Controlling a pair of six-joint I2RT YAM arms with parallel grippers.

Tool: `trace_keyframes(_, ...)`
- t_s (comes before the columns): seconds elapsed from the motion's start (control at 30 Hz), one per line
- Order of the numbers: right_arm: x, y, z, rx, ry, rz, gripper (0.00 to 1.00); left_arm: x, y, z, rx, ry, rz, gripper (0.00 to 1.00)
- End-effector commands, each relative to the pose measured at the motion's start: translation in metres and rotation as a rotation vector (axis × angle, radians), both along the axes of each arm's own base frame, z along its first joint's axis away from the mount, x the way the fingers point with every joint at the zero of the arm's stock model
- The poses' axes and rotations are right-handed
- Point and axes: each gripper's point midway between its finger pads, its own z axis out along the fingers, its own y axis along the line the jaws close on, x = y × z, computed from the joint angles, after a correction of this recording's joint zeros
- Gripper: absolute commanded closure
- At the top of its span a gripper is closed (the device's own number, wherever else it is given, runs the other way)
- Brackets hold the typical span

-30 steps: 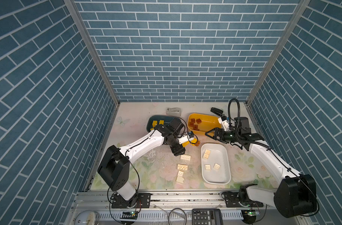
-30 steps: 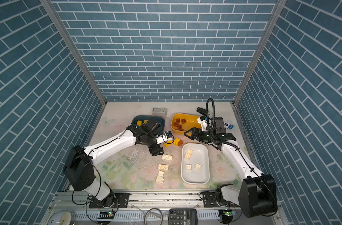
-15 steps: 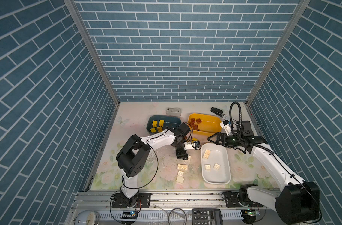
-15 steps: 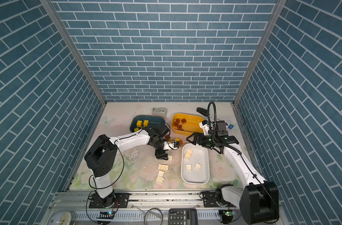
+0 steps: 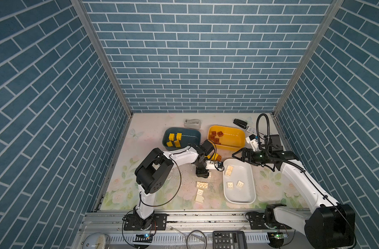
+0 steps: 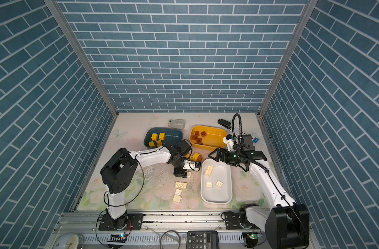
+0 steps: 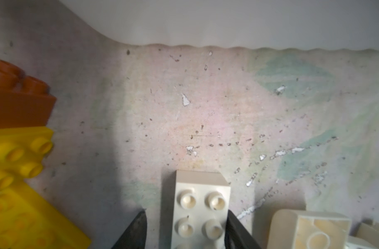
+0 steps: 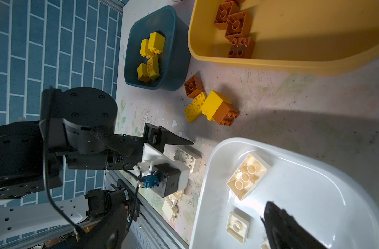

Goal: Sort the legos into containers by color
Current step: 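Move the left gripper back to the white bricks beside the white tray, then grasp a white brick with the left gripper and lift it, then lower the white brick into the white tray and open the left gripper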

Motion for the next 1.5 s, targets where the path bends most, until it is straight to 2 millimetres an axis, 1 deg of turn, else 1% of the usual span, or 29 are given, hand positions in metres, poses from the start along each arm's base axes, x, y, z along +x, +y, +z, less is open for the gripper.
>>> trace_keyframes(0.0, -0.005, -0.002, 0.003, -0.010, -0.016, 0.020, 0.01, -0.009, 0.006, -0.013, 0.039, 0.014, -0.026, 0.45)
trace_keyframes(0.1, -0.004, -0.002, 0.002, -0.011, -0.012, 0.018, 0.01, -0.009, 0.005, -0.013, 0.042, 0.017, -0.028, 0.56)
trace_keyframes(0.2, -0.003, -0.002, 0.003, -0.010, -0.016, 0.018, 0.01, -0.010, 0.005, -0.008, 0.036, 0.017, -0.030, 0.66)
trace_keyframes(0.27, -0.003, -0.002, 0.003, -0.009, -0.014, 0.019, 0.01, -0.011, 0.005, -0.003, 0.032, 0.017, -0.029, 0.71)
trace_keyframes(0.33, -0.002, -0.002, 0.002, -0.009, -0.016, 0.017, 0.01, -0.012, 0.004, 0.006, 0.020, 0.019, -0.019, 0.73)
trace_keyframes(0.5, 0.003, -0.005, 0.005, -0.013, -0.025, 0.006, 0.01, -0.020, -0.007, 0.043, -0.058, 0.032, 0.046, 0.73)
trace_keyframes(0.63, 0.008, -0.010, 0.005, -0.014, -0.026, -0.009, 0.01, -0.029, -0.023, 0.079, -0.130, 0.070, 0.169, 0.73)
trace_keyframes(0.77, 0.013, -0.017, 0.005, -0.024, -0.033, -0.037, 0.01, -0.026, -0.043, 0.108, -0.194, 0.098, 0.390, 0.73)
trace_keyframes(0.83, 0.016, -0.021, 0.004, -0.034, -0.033, -0.052, 0.01, -0.021, -0.052, 0.118, -0.217, 0.128, 0.526, 0.73)
trace_keyframes(0.9, 0.019, -0.024, 0.003, -0.047, -0.033, -0.069, 0.01, -0.021, -0.064, 0.125, -0.246, 0.174, 0.633, 0.72)
trace_keyframes(0.97, 0.022, -0.027, 0.002, -0.058, -0.036, -0.086, 0.01, -0.022, -0.075, 0.127, -0.261, 0.192, 0.708, 0.72)
trace_keyframes(1.1, 0.025, -0.034, -0.002, -0.078, -0.035, -0.112, 0.01, -0.020, -0.095, 0.122, -0.293, 0.248, 0.851, 0.73)
trace_keyframes(1.23, 0.027, -0.042, -0.003, -0.096, -0.039, -0.136, 0.01, -0.019, -0.124, 0.123, -0.360, 0.304, 0.940, 0.74)
trace_keyframes(1.3, 0.029, -0.046, -0.002, -0.106, -0.045, -0.146, 0.01, -0.018, -0.133, 0.118, -0.357, 0.308, 0.980, 0.74)
trace_keyframes(1.4, 0.035, -0.053, 0.000, -0.112, -0.055, -0.160, 0.01, -0.016, -0.146, 0.108, -0.350, 0.318, 1.031, 0.81)
trace_keyframes(1.47, 0.038, -0.056, 0.002, -0.114, -0.063, -0.163, 0.01, -0.012, -0.153, 0.102, -0.348, 0.315, 1.061, 0.81)
